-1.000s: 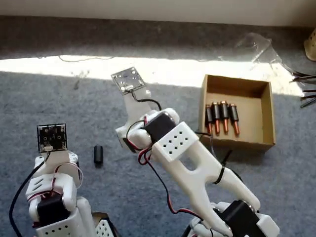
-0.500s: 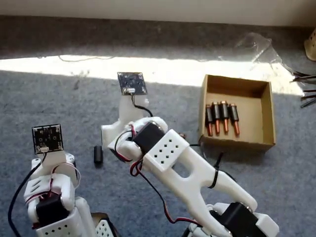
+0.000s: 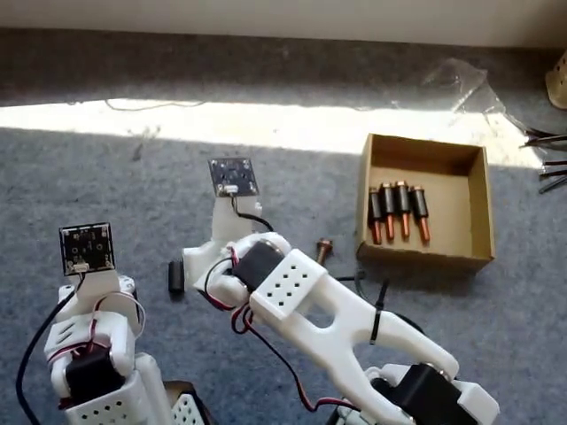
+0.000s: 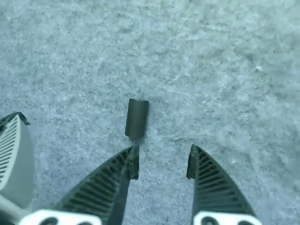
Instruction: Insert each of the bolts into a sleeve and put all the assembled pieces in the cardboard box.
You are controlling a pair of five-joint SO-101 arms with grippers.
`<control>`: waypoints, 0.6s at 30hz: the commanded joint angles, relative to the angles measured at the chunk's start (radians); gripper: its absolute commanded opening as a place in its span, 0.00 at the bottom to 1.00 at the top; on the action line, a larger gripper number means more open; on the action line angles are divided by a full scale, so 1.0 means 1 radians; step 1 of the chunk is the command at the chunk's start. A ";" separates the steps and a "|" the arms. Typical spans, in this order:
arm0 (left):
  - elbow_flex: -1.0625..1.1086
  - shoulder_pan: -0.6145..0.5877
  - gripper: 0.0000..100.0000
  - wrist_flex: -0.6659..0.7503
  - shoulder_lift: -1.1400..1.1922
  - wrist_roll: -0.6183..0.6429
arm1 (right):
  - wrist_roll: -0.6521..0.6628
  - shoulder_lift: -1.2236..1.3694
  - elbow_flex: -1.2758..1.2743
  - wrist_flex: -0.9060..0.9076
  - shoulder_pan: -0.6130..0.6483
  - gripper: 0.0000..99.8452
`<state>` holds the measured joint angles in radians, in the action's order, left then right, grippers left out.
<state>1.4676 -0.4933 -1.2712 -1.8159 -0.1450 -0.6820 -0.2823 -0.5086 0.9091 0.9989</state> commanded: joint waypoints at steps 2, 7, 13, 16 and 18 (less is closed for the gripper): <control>0.007 -0.008 0.01 0.003 -0.012 -0.003 | -0.006 -0.031 -0.016 -0.101 0.013 0.15; 0.002 -0.010 0.01 -0.003 -0.012 0.000 | -0.008 -0.030 -0.018 -0.194 0.019 0.15; -0.004 -0.010 0.01 -0.003 -0.012 0.002 | -0.008 -0.030 -0.099 -0.315 0.048 0.15; -0.019 -0.019 0.01 -0.005 -0.012 0.002 | -0.008 -0.030 -0.114 -0.338 0.048 0.15; -0.019 -0.051 0.01 -0.005 -0.012 0.003 | -0.008 -0.030 -0.119 -0.340 0.053 0.15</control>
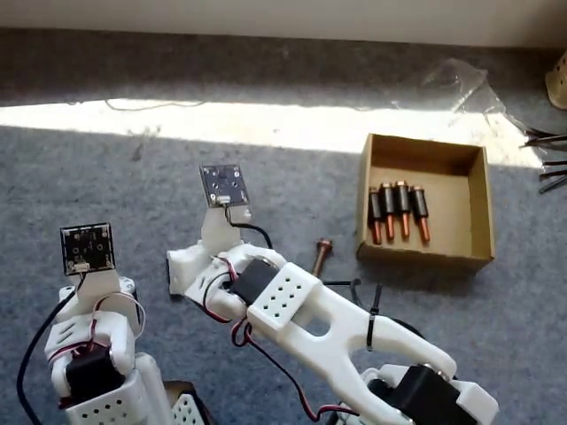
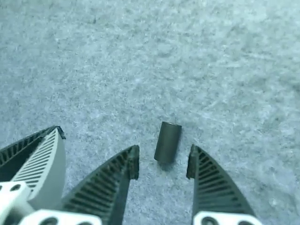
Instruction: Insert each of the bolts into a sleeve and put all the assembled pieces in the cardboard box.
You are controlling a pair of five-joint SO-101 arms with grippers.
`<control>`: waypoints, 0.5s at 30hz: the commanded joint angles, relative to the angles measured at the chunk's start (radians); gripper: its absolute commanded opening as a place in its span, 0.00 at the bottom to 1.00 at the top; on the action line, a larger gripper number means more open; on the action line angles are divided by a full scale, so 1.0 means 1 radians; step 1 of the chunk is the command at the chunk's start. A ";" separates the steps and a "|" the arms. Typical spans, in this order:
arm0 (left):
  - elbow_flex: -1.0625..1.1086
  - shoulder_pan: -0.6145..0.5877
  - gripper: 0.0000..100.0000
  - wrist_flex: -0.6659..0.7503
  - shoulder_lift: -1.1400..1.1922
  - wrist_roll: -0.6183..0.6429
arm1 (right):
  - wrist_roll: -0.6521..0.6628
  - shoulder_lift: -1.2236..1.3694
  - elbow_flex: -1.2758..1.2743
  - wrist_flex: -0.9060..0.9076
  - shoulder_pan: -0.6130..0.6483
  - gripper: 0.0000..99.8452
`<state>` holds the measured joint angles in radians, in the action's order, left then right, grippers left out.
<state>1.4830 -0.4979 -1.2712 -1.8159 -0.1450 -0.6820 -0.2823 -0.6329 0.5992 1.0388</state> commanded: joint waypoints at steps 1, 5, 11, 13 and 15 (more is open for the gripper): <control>-0.035 -0.061 0.01 -0.003 -0.012 0.003 | -0.008 -0.030 0.007 -0.030 0.016 0.15; -0.036 -0.093 0.01 0.002 -0.012 0.052 | 0.000 -0.030 0.005 -0.030 0.016 0.15; -0.036 -0.120 0.01 0.002 -0.012 0.101 | 0.002 -0.030 0.002 -0.030 0.018 0.15; -0.036 -0.120 0.01 -0.003 -0.012 0.101 | 0.003 -0.030 0.001 -0.030 0.019 0.15; -0.036 -0.120 0.01 -0.005 -0.012 0.101 | 0.005 -0.030 -0.015 -0.030 0.021 0.15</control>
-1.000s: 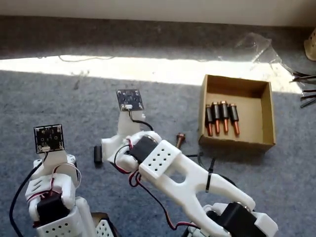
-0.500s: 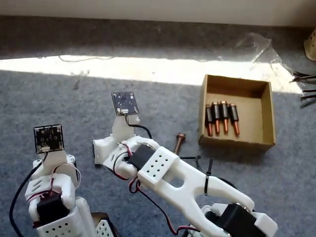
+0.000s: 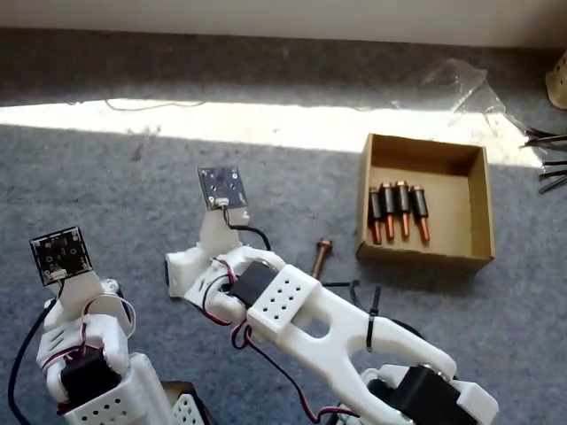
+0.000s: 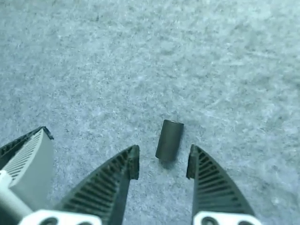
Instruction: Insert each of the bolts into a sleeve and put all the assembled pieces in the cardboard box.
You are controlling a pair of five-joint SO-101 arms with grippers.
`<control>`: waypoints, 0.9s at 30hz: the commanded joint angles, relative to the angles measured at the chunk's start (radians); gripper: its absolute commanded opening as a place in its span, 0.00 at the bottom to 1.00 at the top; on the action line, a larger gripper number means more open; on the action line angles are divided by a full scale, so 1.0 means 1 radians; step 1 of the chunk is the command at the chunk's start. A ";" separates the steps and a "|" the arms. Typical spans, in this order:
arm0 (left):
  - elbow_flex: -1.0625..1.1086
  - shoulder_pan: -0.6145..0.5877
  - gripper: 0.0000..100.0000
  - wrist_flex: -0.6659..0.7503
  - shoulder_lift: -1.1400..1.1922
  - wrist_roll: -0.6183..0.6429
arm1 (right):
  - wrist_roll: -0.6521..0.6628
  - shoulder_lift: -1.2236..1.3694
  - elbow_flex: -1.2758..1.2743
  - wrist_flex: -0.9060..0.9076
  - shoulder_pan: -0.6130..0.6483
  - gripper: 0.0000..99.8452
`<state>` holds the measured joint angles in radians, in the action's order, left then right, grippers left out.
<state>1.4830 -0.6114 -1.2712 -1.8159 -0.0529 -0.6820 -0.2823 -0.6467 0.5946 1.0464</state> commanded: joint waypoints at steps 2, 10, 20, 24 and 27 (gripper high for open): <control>-0.035 -0.021 0.01 -0.005 -0.012 0.009 | 0.014 -0.019 -0.005 -0.025 0.013 0.15; -0.036 -0.228 0.01 -0.005 -0.012 0.011 | 0.028 0.245 0.197 0.054 0.008 0.15; -0.036 -0.240 0.01 -0.002 -0.012 0.012 | -0.140 0.499 0.579 0.387 0.013 0.15; -0.036 -0.240 0.01 -0.002 -0.012 0.012 | -0.147 0.573 0.605 0.386 0.010 0.15; -0.036 -0.240 0.01 0.000 -0.012 0.012 | -0.147 0.601 0.641 0.390 0.010 0.15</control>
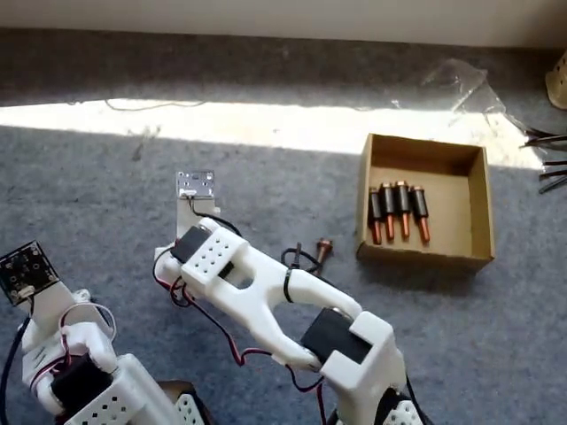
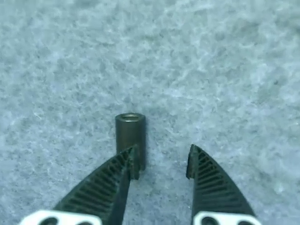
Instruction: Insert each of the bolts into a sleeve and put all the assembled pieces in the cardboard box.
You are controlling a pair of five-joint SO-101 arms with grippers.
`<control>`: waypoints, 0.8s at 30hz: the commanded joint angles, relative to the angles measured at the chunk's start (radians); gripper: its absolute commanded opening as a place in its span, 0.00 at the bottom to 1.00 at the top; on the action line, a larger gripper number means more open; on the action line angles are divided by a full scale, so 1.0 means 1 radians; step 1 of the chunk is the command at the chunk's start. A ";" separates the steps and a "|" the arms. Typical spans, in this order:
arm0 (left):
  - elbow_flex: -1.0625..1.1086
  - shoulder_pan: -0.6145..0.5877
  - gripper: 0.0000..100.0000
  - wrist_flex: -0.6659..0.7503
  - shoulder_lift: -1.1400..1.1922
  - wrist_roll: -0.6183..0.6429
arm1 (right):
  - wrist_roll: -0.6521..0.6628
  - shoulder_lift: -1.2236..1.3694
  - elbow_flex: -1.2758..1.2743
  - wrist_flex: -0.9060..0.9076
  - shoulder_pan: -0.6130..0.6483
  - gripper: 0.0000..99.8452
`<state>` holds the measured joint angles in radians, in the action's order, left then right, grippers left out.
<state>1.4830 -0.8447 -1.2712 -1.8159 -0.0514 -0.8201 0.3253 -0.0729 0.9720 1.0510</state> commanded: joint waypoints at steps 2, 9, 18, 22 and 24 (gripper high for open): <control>-0.036 -0.007 0.01 0.002 -0.012 0.011 | -0.011 0.004 0.076 0.013 0.005 0.15; -0.036 -0.005 0.01 0.002 -0.012 0.011 | -0.011 0.007 0.082 0.013 0.010 0.15; -0.033 -0.005 0.01 0.002 -0.012 0.011 | -0.009 -0.108 0.084 0.041 -0.056 0.15; -0.033 -0.005 0.01 0.002 -0.012 0.011 | -0.009 -0.143 0.084 0.038 -0.039 0.15; -0.033 -0.005 0.01 0.002 -0.012 0.011 | -0.009 -0.139 0.084 0.028 -0.028 0.15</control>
<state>1.4830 -0.8447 -1.2712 -1.8159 -0.0514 -0.8201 0.2424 -0.0376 0.9996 1.0188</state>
